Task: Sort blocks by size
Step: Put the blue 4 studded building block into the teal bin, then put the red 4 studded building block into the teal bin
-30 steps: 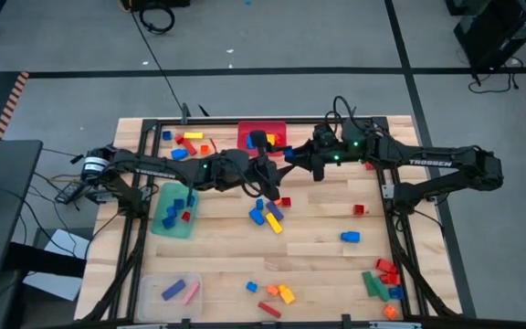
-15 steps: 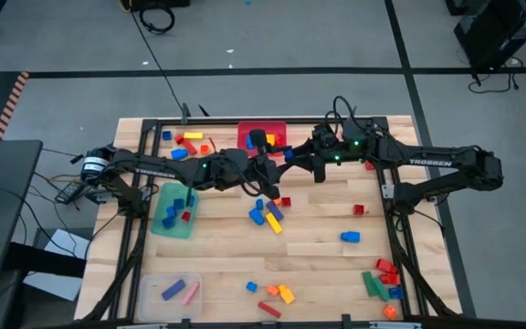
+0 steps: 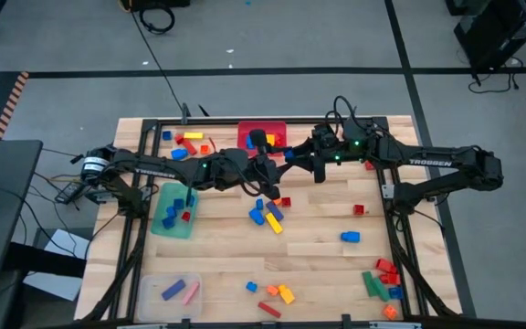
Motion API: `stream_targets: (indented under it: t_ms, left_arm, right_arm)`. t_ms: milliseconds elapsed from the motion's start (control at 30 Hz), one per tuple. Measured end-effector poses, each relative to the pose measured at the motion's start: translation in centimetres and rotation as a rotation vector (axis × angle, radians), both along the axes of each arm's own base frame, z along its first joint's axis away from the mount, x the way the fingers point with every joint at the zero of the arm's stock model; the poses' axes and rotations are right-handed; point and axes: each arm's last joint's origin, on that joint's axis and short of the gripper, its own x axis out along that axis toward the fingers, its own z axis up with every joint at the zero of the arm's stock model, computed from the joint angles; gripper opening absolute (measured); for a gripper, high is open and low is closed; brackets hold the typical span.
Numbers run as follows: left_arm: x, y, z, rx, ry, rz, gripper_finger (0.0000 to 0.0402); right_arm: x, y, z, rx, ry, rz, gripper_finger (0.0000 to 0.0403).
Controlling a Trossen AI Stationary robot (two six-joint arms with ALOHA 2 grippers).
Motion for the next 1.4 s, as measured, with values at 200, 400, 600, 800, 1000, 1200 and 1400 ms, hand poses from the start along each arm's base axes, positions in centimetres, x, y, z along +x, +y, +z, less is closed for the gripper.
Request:
stream_targets:
  t_ms: [200,400,600,800,1000,1200,1400]
  left_arm:
    - [0.0,0.0,-0.1,-0.014,0.0,-0.003,0.02]
    - [-0.1,0.1,-0.3,0.002,0.028,0.053,0.0201]
    - [-0.7,0.1,-0.8,0.015,0.09,0.244,0.0201]
    - [-1.9,-0.5,-1.6,-0.186,0.121,0.297,0.0176]
    - [-2.8,-0.7,-3.0,-0.328,0.194,0.36,0.0156]
    - [-3.0,-0.7,-3.2,-0.418,0.166,0.398,0.0155]
    - [-2.9,-0.9,-3.2,-0.448,0.164,0.351,0.0155]
  right_arm:
    - [-0.1,-0.1,0.1,-0.004,-0.001,-0.003,0.0212]
    - [-0.3,-0.6,-0.3,0.01,0.037,-0.016,0.0229]
    - [-1.7,-1.5,-0.7,0.06,0.132,-0.02,0.0227]
    - [-2.6,-1.9,-1.2,0.074,0.21,-0.039,0.0226]
    - [-2.8,-1.8,-1.7,0.056,0.265,-0.03,0.0225]
    - [-2.9,-1.8,-2.0,0.023,0.3,-0.039,0.0224]
    - [-3.0,-1.8,-2.2,0.021,0.322,-0.039,0.0225]
